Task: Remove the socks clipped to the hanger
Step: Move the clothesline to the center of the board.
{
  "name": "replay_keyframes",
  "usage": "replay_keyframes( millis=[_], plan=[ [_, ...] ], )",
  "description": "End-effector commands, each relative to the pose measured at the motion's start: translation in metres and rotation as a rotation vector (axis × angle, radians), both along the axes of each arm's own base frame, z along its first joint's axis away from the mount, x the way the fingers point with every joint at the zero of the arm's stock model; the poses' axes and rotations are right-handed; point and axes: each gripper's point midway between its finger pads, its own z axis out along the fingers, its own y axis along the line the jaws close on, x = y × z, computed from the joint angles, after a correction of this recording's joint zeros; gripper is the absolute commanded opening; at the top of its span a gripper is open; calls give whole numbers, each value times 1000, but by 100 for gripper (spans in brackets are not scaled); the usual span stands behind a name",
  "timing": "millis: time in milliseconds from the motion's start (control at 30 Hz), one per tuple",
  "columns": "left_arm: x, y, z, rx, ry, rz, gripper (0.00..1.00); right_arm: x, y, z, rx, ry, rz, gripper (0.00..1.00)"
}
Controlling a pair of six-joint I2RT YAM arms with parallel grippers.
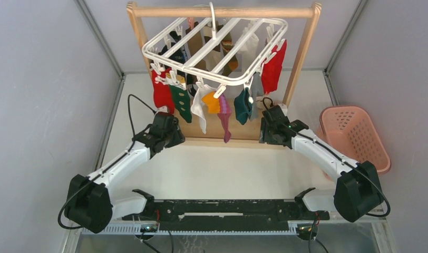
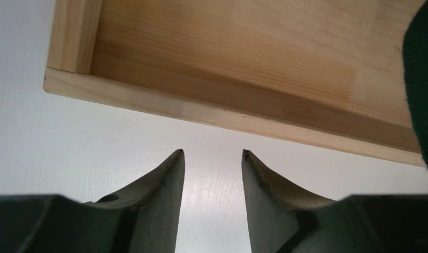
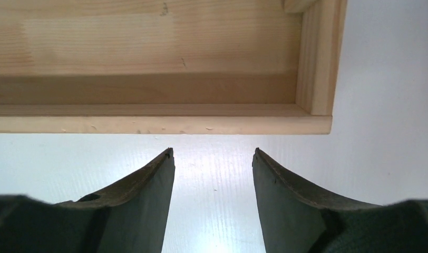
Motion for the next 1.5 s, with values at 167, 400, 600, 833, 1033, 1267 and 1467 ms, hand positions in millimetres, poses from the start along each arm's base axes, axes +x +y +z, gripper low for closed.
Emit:
replay_keyframes(
  millis=[167,400,600,833,1033,1267,1467],
  plan=[
    [-6,-4,5,-10,-26,6,52,-17,1,-10,15,67,-31,65],
    [-7,-6,2,16,-5,-7,58,-13,11,-18,48,87,-19,66],
    [4,-10,-6,35,23,-11,59,0,12,-24,65,90,-16,66],
    [23,-22,-5,30,27,-24,60,16,0,-28,100,90,-44,66],
    [29,-29,-4,20,31,-36,60,22,-9,-26,92,79,-61,66],
    [32,-32,-4,31,39,-51,60,23,-26,-22,52,63,-81,66],
    [28,-37,4,27,57,-95,60,25,-32,-30,67,70,-88,66]
  ],
)
